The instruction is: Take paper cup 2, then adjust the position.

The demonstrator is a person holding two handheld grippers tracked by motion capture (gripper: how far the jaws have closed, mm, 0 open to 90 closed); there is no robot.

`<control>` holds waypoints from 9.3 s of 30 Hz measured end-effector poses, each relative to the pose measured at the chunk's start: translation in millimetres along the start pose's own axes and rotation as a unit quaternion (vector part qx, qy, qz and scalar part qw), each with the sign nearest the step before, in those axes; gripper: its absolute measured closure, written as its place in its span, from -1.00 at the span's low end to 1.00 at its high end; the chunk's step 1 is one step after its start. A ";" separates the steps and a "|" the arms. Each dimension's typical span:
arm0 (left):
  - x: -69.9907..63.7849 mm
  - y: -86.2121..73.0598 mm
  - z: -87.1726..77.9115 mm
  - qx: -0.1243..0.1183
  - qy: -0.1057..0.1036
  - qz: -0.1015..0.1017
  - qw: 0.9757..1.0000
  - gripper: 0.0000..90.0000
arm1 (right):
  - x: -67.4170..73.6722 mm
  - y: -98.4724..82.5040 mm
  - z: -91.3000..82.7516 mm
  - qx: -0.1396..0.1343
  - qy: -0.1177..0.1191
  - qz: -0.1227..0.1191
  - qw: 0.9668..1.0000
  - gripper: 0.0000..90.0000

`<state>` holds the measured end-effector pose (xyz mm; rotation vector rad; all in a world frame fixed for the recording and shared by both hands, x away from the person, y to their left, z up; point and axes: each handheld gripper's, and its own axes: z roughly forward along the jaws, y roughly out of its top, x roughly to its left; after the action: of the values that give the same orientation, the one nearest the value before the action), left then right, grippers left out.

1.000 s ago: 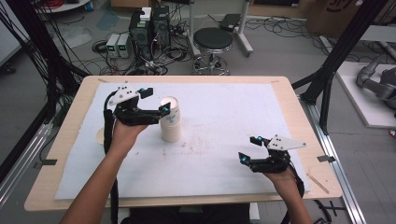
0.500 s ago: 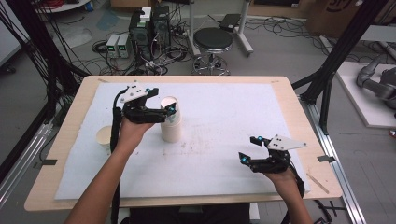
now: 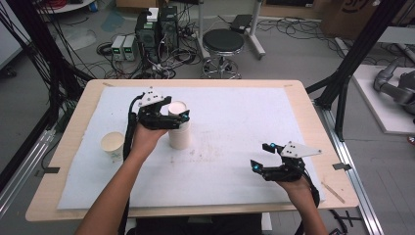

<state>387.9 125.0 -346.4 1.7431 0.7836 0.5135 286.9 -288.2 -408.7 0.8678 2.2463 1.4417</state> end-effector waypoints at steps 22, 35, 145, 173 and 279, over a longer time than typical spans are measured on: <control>0.4 -7.7 6.0 0.000 -0.004 0.007 1.000 -0.30 | -1.1 0.2 -2.0 -0.002 -0.003 -0.001 1.000 -0.50; 1.6 -7.6 5.6 -0.002 -0.004 0.007 1.000 -0.28 | -1.2 -0.1 -2.0 0.000 -0.001 0.002 1.000 -0.50; -72.3 -38.3 -68.1 -0.061 -0.192 0.046 0.978 -0.24 | 22.8 9.3 19.4 -0.017 0.074 -0.019 0.997 -0.56; -107.1 -40.4 -35.3 -0.039 -0.269 0.073 0.960 -0.23 | 64.6 32.8 42.9 -0.036 0.184 -0.077 0.979 -0.56; -115.5 -29.9 -28.6 0.153 -0.309 0.144 0.927 -0.54 | 97.0 84.6 80.1 0.233 0.216 -0.270 0.909 -0.30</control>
<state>281.6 65.6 -361.2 2.1620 0.1569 0.0055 285.6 -143.8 -362.6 -0.0192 2.9101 0.9059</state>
